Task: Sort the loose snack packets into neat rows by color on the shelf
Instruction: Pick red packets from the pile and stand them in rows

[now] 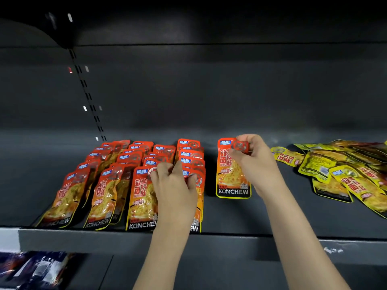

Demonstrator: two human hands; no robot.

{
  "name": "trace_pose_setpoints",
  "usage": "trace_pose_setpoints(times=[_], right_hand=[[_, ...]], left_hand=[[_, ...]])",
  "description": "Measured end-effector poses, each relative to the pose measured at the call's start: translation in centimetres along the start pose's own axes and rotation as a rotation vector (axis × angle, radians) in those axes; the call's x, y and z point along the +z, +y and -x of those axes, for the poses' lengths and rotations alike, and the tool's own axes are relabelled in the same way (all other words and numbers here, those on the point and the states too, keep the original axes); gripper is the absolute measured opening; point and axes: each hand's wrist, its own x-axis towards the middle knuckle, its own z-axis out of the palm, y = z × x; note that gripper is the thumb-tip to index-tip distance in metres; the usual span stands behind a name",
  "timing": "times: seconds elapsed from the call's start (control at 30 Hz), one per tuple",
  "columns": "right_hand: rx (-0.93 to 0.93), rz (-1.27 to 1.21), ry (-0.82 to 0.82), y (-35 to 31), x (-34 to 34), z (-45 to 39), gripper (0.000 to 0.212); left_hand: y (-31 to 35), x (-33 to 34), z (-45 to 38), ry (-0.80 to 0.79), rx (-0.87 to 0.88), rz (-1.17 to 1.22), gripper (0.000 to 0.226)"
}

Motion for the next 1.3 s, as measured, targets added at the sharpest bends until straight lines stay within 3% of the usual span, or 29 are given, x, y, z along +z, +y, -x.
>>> trace_pose_setpoints(times=[0.17, 0.37, 0.57, 0.73, 0.83, 1.3], right_hand=[[-0.035, 0.178, 0.032, -0.7, 0.1, -3.9, 0.028], [0.056, 0.329, -0.039, 0.2, 1.9, -8.4, 0.039], [0.167, 0.383, -0.201, 2.3, 5.1, -9.9, 0.050], [0.160, 0.615, -0.151, 3.7, 5.9, -9.9, 0.049], [0.139, 0.736, -0.135, 3.7, 6.1, -9.9, 0.045], [-0.004, 0.847, -0.156, 3.2, 5.6, -8.9, 0.031]], left_hand=[[0.1, 0.2, 0.5, 0.028, -0.013, -0.061, 0.045], [0.9, -1.2, 0.0, 0.074, -0.035, 0.006, 0.069], [-0.4, -3.6, -2.3, 0.092, 0.013, 0.045, 0.050], [-2.0, -4.9, -2.3, 0.122, 0.028, 0.076, 0.035], [-2.4, -5.1, -2.2, 0.120, 0.011, 0.079, 0.034], [-2.8, -5.3, -2.3, 0.117, 0.044, 0.122, 0.034]])
